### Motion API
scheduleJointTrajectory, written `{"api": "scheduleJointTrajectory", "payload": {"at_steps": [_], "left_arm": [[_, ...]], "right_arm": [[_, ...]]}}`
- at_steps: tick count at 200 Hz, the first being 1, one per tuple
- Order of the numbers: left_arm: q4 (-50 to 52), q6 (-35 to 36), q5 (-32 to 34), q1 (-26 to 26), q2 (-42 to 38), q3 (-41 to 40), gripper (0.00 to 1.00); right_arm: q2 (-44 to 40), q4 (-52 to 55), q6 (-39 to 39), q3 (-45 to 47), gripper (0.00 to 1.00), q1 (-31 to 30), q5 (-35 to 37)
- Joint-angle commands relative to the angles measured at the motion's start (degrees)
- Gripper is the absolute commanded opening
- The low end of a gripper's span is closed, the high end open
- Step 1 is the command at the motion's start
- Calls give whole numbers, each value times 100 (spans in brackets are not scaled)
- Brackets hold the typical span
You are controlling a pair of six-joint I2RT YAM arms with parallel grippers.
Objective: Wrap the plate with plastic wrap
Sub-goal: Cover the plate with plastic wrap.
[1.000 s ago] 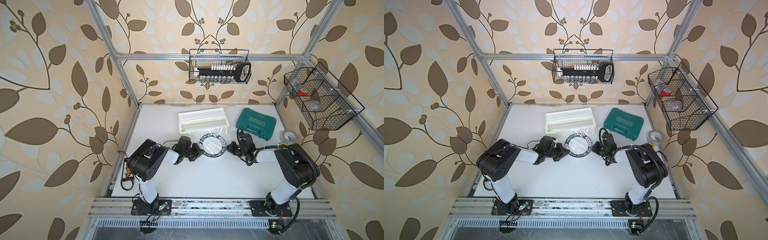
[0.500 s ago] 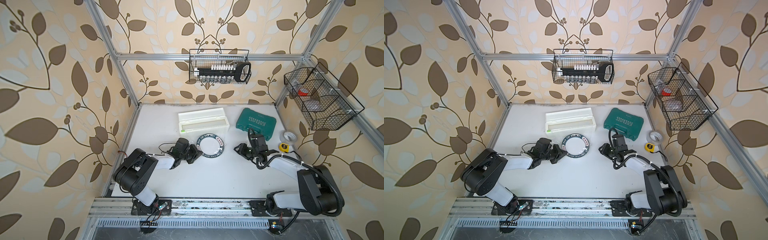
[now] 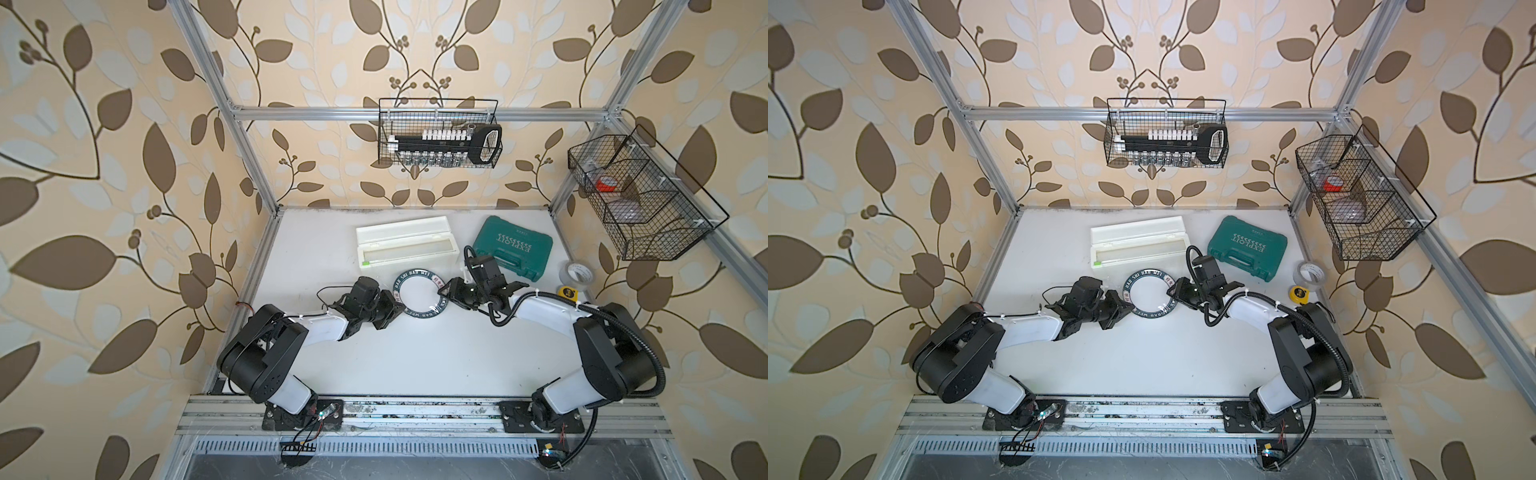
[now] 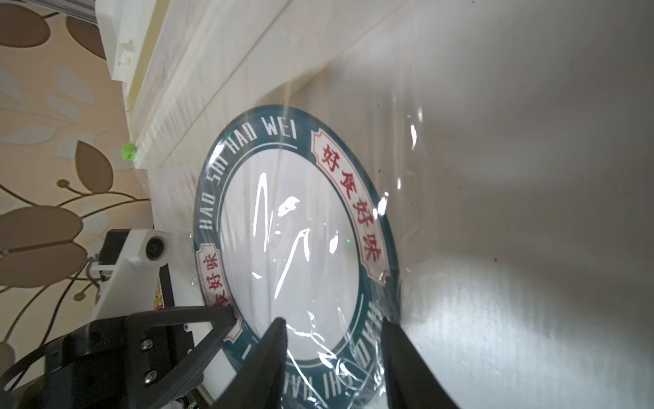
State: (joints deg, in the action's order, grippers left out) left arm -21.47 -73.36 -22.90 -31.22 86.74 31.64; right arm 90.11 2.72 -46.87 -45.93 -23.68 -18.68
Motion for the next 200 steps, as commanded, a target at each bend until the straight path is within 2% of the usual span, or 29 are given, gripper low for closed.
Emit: {"api": "scheduleJointTrajectory", "payload": {"at_steps": [1, 45, 81, 165, 188, 200], "left_arm": [[-51, 172, -24, -90, -296, 155, 0], [82, 243, 22, -102, -358, 161, 0], [51, 237, 11, -102, -377, 159, 0], [-271, 84, -48, -112, -375, 67, 0], [-383, -7, 8, -103, -374, 37, 0], [-424, -19, 7, -105, -363, 80, 0]], "right_arm": [[277, 79, 88, -184, 43, -8, 73], [344, 424, 354, -323, 44, -14, 377], [458, 296, 319, -284, 44, -12, 205], [638, -1971, -853, 349, 46, 83, -1309], [611, -1774, -970, 483, 50, 161, -1354], [616, -2189, -1194, 672, 50, 198, -1483]]}}
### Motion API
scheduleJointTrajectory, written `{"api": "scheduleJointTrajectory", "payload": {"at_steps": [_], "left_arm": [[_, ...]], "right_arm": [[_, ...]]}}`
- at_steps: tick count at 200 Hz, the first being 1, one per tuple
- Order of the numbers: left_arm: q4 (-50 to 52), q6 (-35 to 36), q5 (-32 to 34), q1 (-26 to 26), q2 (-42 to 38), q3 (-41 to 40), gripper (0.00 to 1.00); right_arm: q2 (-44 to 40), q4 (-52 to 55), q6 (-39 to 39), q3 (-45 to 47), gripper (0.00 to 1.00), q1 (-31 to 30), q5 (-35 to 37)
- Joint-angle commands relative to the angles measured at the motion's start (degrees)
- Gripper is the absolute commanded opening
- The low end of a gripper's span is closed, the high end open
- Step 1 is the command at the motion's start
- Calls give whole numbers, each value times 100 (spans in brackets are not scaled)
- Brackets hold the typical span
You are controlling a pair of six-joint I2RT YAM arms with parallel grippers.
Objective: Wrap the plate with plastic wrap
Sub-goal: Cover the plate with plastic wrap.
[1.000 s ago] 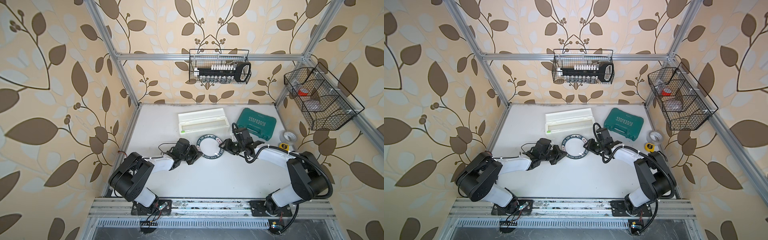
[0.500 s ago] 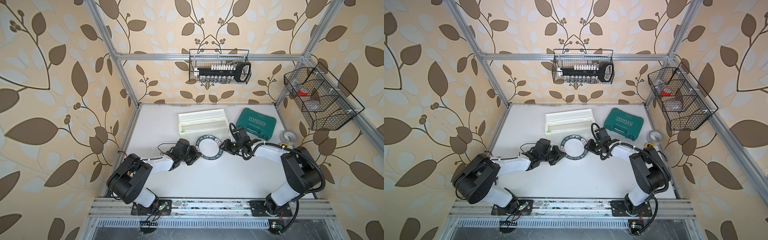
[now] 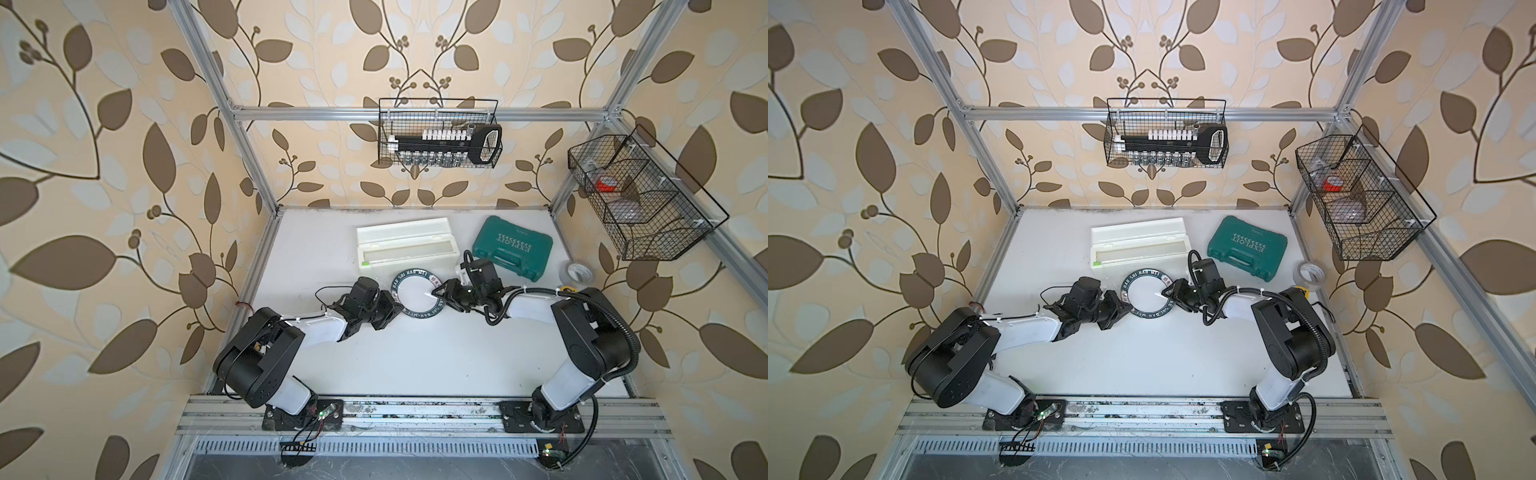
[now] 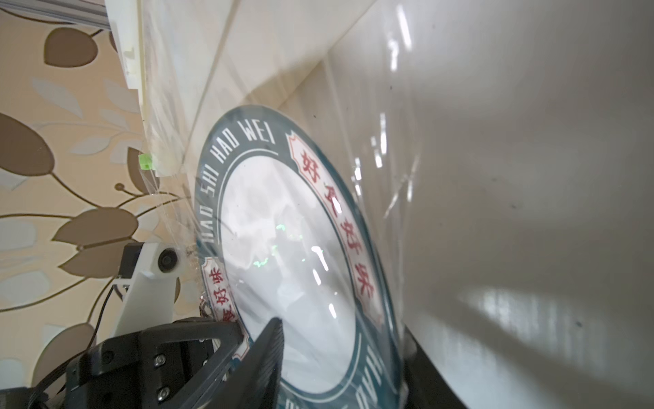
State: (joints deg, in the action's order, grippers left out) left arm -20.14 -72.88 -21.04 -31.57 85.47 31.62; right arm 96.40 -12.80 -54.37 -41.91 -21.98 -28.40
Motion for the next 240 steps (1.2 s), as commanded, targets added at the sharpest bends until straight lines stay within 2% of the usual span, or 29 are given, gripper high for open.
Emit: {"api": "scheduleJointTrajectory", "payload": {"at_steps": [1, 26, 49, 70, 87, 97, 103, 113, 134, 148, 163, 189, 240], "left_arm": [[-564, -72, -184, -74, -234, 86, 0], [-795, -198, -243, -126, -59, 107, 0], [-938, -283, -266, -181, 6, 71, 0], [-842, -265, -284, -181, -113, 21, 0], [-589, -101, -267, -169, -243, -36, 0], [-405, -6, -323, -123, -520, -75, 0], [-342, 18, -372, -77, -591, -133, 5], [-304, 36, -460, 45, -721, -258, 14], [32, 110, -594, 374, -1121, -491, 41], [487, 306, -527, 553, -1339, -444, 53], [794, 520, -575, 755, -1369, -279, 55], [731, 628, -705, 872, -1105, 83, 56], [446, 588, -762, 831, -695, 541, 50]], "right_arm": [[-6, -689, -475, 284, 50, 36, -523], [108, -1651, -1053, 391, 44, 51, -819], [138, -2056, -1305, 337, 38, 47, -873], [114, -2120, -1283, 333, 23, 113, -857], [81, -2146, -1234, 400, 7, 254, -868], [94, -2210, -1225, 436, 2, 339, -935], [105, -2221, -1215, 440, 0, 393, -993], [103, -2223, -1191, 438, 0, 443, -1058], [44, -2210, -1156, 438, 0, 485, -1177], [-12, -2150, -1138, 443, 0, 492, -1215], [-49, -2131, -1136, 469, 0, 491, -1262], [-80, -2122, -1166, 534, 0, 467, -1331], [-220, -2016, -1123, 590, 0, 363, -1330]]}}
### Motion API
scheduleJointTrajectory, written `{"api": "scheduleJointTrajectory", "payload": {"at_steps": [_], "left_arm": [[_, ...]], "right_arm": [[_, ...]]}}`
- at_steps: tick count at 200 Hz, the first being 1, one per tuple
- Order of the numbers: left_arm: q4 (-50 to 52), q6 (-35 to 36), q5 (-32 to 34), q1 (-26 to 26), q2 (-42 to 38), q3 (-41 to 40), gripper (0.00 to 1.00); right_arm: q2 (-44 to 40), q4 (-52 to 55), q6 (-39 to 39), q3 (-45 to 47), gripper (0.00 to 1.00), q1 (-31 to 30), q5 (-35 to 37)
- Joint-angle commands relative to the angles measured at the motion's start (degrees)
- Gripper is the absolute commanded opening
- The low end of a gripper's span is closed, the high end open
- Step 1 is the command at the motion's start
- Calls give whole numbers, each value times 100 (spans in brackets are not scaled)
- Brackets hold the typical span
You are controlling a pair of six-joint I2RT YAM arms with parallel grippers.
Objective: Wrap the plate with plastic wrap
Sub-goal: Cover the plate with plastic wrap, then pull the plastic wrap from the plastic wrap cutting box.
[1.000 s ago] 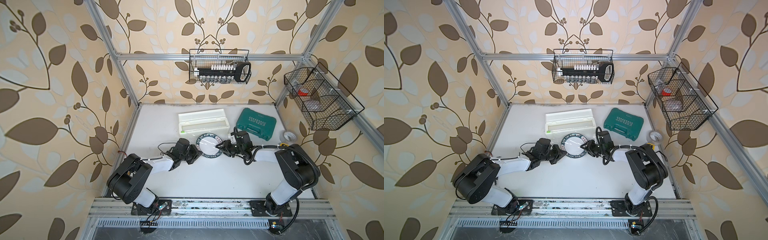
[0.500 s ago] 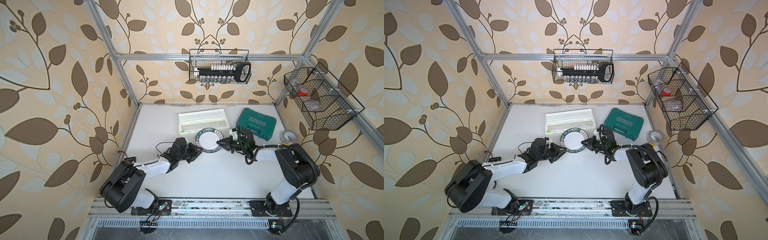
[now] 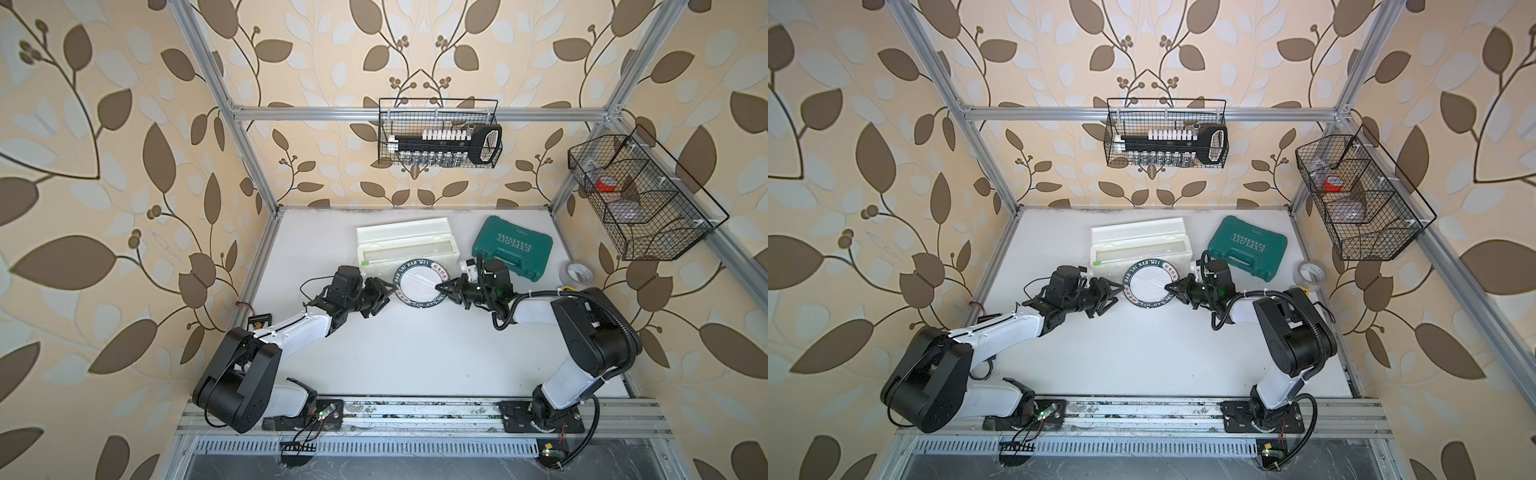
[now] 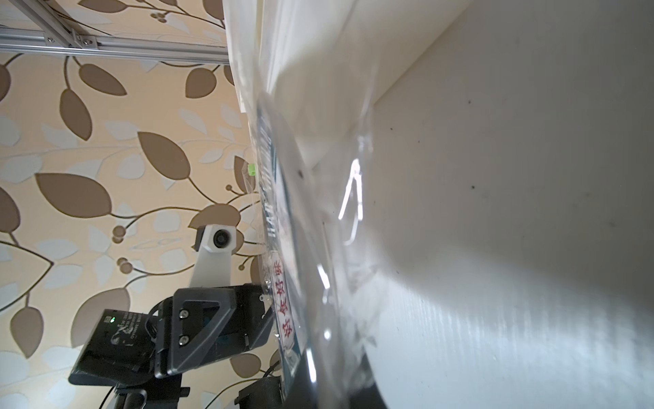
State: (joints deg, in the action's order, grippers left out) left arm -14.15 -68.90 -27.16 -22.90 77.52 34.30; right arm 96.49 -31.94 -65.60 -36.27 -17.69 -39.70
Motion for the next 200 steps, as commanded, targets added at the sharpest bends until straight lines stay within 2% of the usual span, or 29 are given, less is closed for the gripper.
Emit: {"api": "scheduleJointTrajectory", "payload": {"at_steps": [1, 44, 90, 98, 123, 162, 200], "left_arm": [[-151, 196, -150, -38, 108, 275, 50], [-507, 179, -281, -41, 648, 335, 38], [-602, 114, -237, -31, 550, 382, 10], [-548, 99, -229, -17, 320, 400, 7], [-282, 127, -176, 83, 55, 546, 2], [385, 327, -200, 324, -155, 1130, 0], [1079, 657, -165, 382, -438, 1815, 0]], "right_arm": [[-229, -102, 6, 25, 0, -66, -203], [-319, -115, -78, -53, 0, -197, -265], [-331, -126, -182, -261, 0, -256, -450], [-356, -70, -207, -340, 0, -246, -465], [-508, 547, -74, -715, 0, -183, -396], [-834, 1888, 609, -1584, 0, -69, -93], [-1096, 2209, 748, -2055, 0, 3, -30]]}}
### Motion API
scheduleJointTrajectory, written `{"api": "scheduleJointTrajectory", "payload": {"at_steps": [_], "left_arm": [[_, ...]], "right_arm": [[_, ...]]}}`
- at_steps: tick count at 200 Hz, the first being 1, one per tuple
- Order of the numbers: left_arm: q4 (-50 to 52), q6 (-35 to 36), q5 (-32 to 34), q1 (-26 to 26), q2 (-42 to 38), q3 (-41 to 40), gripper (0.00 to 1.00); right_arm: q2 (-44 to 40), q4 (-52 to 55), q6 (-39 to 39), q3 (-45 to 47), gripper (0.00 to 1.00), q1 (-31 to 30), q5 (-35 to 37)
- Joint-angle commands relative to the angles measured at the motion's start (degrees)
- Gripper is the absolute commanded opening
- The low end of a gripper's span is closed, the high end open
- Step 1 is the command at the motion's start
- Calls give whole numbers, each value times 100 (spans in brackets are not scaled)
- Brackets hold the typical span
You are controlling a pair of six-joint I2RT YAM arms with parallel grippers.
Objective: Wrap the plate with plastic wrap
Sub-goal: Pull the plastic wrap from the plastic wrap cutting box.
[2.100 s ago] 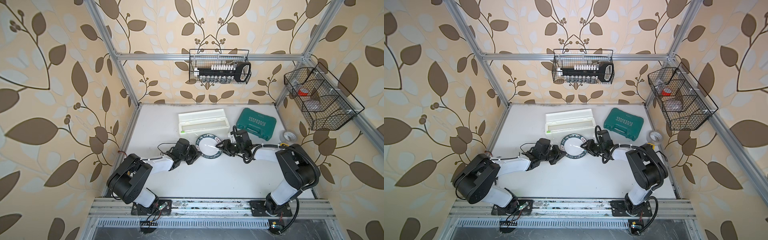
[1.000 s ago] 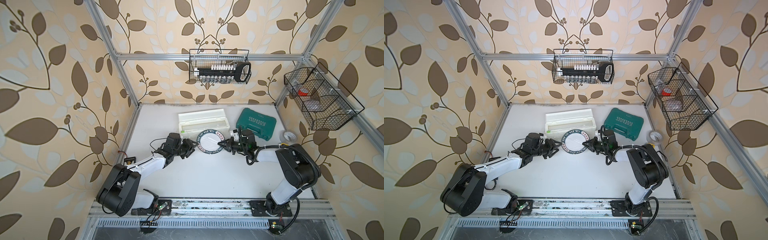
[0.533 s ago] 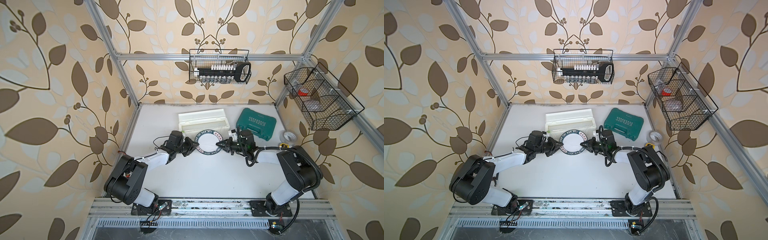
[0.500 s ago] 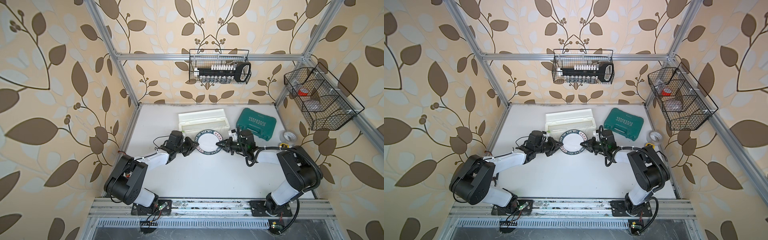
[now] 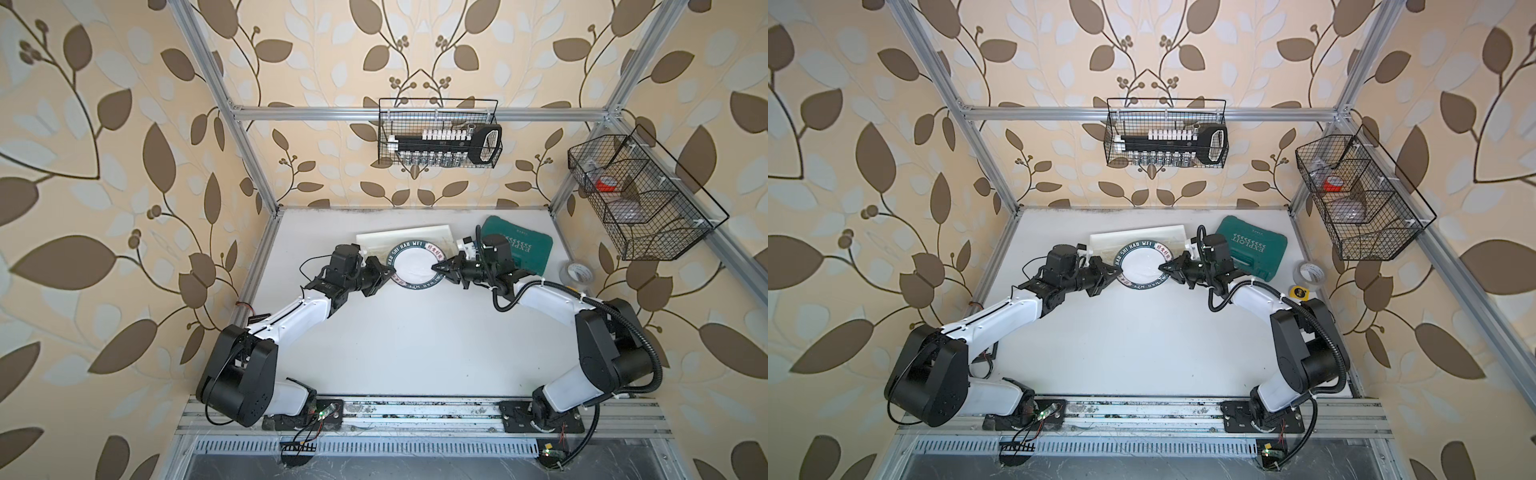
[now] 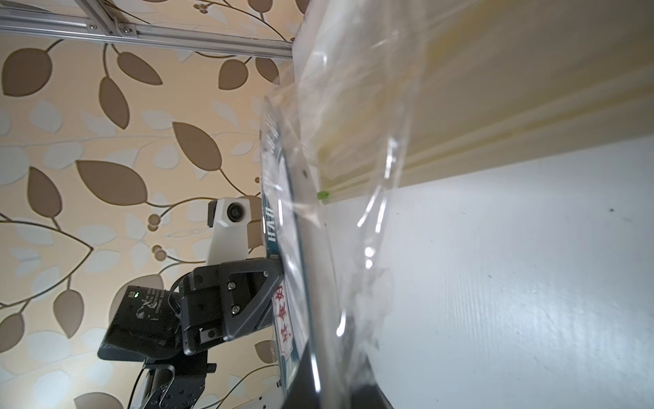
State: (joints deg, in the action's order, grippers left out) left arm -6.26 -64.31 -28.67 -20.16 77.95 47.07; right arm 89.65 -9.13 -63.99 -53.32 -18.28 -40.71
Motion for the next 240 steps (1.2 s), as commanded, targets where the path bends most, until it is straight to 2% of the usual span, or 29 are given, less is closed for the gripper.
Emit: {"api": "scheduleJointTrajectory", "payload": {"at_steps": [1, 80, 101, 131, 150, 202, 240], "left_arm": [[304, 203, -11, 109, -491, 548, 0], [620, 305, 14, -22, -1287, 217, 0], [560, 339, 155, -253, -1511, -263, 0], [-137, 234, 584, -756, -1823, -1299, 0], [-417, 131, 928, -1097, -1971, -1850, 0], [-728, -341, 1298, -1737, -2021, -3009, 0], [-508, -570, 1527, -1975, -1983, -3469, 0]], "right_arm": [[-421, -73, 588, -348, 0, 62, 76], [-1111, -30, 815, 132, 0, -102, 246], [-1365, -269, 826, 576, 0, -164, 276], [-1617, -1467, 623, 1700, 0, -254, 256], [-1686, -1850, 517, 2294, 0, -297, 261], [-1845, -2023, 527, 3627, 0, -613, 512], [-1491, -1984, 624, 4062, 0, -833, 849]]}}
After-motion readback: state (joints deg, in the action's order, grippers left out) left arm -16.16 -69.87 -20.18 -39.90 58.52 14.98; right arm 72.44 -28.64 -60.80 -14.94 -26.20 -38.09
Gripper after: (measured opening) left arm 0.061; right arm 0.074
